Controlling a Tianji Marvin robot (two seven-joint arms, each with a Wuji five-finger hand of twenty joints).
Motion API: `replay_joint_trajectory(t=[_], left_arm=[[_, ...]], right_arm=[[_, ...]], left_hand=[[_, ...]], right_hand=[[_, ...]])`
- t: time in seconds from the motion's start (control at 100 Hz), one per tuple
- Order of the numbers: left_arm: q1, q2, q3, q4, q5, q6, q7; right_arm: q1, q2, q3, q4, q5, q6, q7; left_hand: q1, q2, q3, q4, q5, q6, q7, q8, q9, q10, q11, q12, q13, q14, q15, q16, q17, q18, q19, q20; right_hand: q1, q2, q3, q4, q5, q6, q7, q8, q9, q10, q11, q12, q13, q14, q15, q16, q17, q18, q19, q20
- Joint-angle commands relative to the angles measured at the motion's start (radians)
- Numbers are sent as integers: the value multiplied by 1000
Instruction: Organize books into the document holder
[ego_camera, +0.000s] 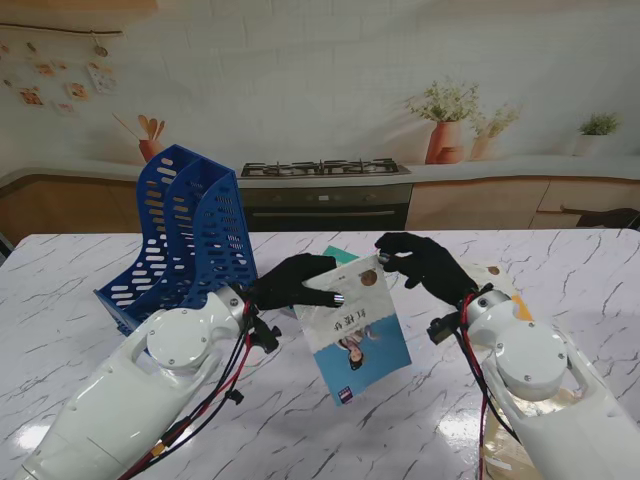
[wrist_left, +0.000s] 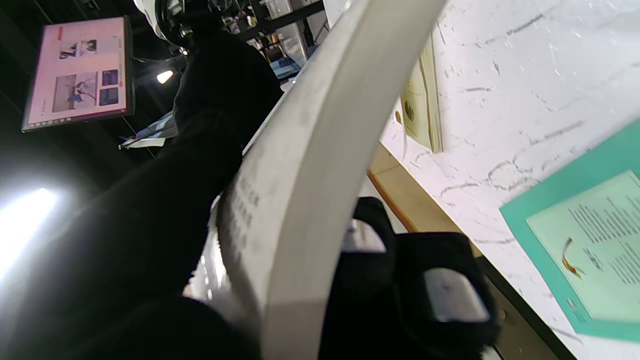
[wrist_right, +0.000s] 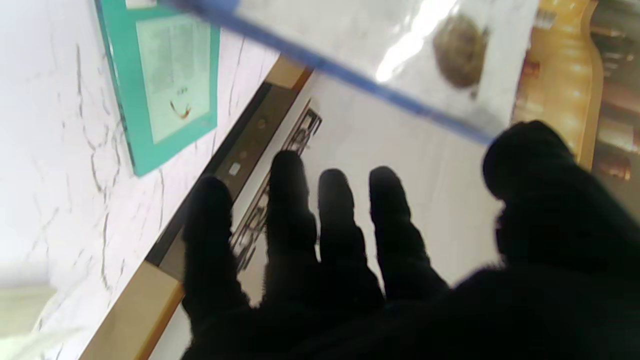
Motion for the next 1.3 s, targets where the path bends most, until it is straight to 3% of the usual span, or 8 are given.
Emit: replay_joint_trajectory(t=[0.0, 0.3, 0.69, 1.04, 1.29], left_arm=[[17, 5, -24, -40, 28, -6, 15], [102, 17, -181, -205, 171, 129, 64], [168, 32, -341, -387, 341, 262, 74], [241, 37, -493, -524, 410, 400, 62], [269, 43, -555, -563, 471, 446, 49]], right_arm=[[-18, -14, 14, -12, 1, 9, -4], [-52, -18, 48, -12, -2, 22, -24], [-41, -25, 43, 31, 26, 45, -31], [-37, -25, 39, 39, 31, 44, -31], [-32, -25, 29, 39, 21, 27, -36]], left_hand=[[78, 35, 140, 83, 23, 28, 92, 54, 120, 62, 52, 4, 23, -125, 67, -8, 35, -87, 260, 16], [67, 31, 149, 87, 29, 18, 91, 63, 125, 57, 55, 6, 23, -122, 75, -8, 36, -85, 268, 17], [45, 20, 168, 96, 37, -2, 93, 65, 137, 43, 58, 8, 22, -110, 87, -8, 36, -70, 285, 9], [33, 13, 175, 98, 45, -13, 93, 59, 145, 37, 51, 8, 22, -101, 91, -8, 36, -64, 290, 1], [30, 12, 177, 98, 44, -18, 94, 57, 147, 35, 50, 10, 22, -97, 90, -8, 36, -61, 290, -4]], right_hand=[[-30, 20, -32, 50, -42, 1, -20, 0, -41, -15, -13, -9, -14, 0, -19, -15, -12, 20, -10, -10], [-20, 18, -50, 55, -33, -3, -15, 0, -30, -18, -10, -9, -16, -9, -32, -14, -35, 13, -39, -19], [-31, 3, -28, 58, -24, -7, -10, -3, -17, -14, -9, -10, -4, -6, -27, -8, -37, 20, -42, -20], [-30, 10, -13, 55, -30, 0, -13, -6, -25, -12, -13, -10, -17, -8, -30, -7, -43, 13, -45, -23], [-16, 18, -35, 56, -31, 0, -12, -5, -27, -15, -11, -8, -29, -15, -36, -8, -56, 0, -61, -29]])
